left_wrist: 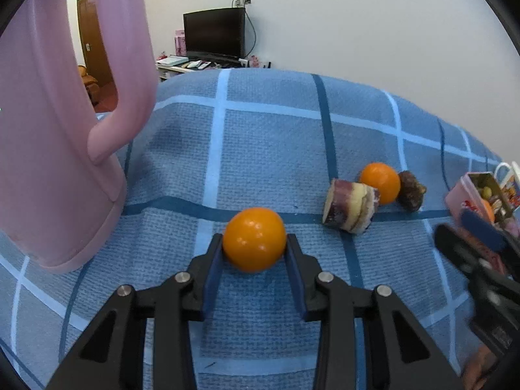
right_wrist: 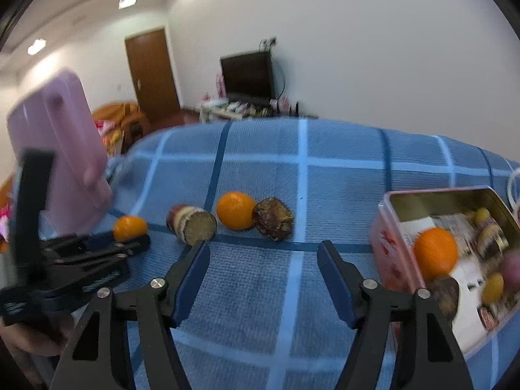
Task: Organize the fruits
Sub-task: 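Grasp the orange with the left tool while the right tool grasps the dark brown round fruit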
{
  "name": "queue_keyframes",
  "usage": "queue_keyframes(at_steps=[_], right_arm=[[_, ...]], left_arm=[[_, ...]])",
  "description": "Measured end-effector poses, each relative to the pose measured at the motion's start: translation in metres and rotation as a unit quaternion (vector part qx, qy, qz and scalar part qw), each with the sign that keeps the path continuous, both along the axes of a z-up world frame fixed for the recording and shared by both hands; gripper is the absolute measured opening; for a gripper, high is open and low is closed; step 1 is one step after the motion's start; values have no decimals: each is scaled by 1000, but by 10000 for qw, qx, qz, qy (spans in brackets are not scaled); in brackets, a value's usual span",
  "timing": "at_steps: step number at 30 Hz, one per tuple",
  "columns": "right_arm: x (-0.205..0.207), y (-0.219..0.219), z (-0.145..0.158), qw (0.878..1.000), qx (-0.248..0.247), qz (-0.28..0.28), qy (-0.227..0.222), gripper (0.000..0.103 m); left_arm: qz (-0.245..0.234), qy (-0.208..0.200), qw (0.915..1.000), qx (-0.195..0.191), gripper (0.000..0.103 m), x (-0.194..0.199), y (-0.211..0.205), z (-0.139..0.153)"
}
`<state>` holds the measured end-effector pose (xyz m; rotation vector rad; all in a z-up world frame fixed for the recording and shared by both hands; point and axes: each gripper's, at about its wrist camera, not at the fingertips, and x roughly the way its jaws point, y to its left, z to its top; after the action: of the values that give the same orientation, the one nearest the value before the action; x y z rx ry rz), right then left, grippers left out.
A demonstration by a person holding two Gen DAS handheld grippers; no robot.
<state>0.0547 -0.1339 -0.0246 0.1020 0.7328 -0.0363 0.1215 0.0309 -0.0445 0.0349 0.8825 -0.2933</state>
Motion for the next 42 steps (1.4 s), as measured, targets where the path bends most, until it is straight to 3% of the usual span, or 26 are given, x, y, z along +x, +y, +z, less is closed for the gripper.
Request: queue_keyframes(at_steps=[6, 12, 14, 16, 21, 24, 29, 34, 38, 41, 42], right_arm=[[31, -5, -7, 9991, -221, 171, 328, 65], [60, -10, -19, 9966, -138, 395, 708, 65], [65, -14, -23, 9958, 9, 423, 808, 56], [66, -16, -24, 9960, -63, 385, 805, 39], [56, -18, -20, 9971, 67, 441, 611, 35], [39, -20, -12, 9982, 186, 488, 289, 18], [11, -16, -3, 9986, 173, 494, -127, 12], [-1, -14, 4, 9990, 58, 376, -250, 12], [10, -14, 4, 9991, -107, 403, -69, 15], [21, -10, -5, 9984, -302, 466, 144, 35], [24, -11, -7, 9983, -283, 464, 207, 48]], left_arm=[[241, -371, 9990, -86, 38, -9, 10, 13], [236, -348, 9989, -195, 38, -9, 13, 13], [247, -318, 9991, -159, 38, -6, 11, 10], [273, -282, 9991, -158, 38, -4, 12, 8], [330, -354, 9987, -130, 38, -4, 12, 8], [342, -470, 9983, -88, 38, -7, 8, 8], [289, -581, 9978, -118, 38, -12, 5, 11], [394, -521, 9975, -260, 38, -14, 13, 11], [443, -469, 9976, -271, 38, -12, 15, 9], [425, -494, 9976, -235, 38, -12, 15, 10], [421, -506, 9976, -211, 38, -12, 14, 10]])
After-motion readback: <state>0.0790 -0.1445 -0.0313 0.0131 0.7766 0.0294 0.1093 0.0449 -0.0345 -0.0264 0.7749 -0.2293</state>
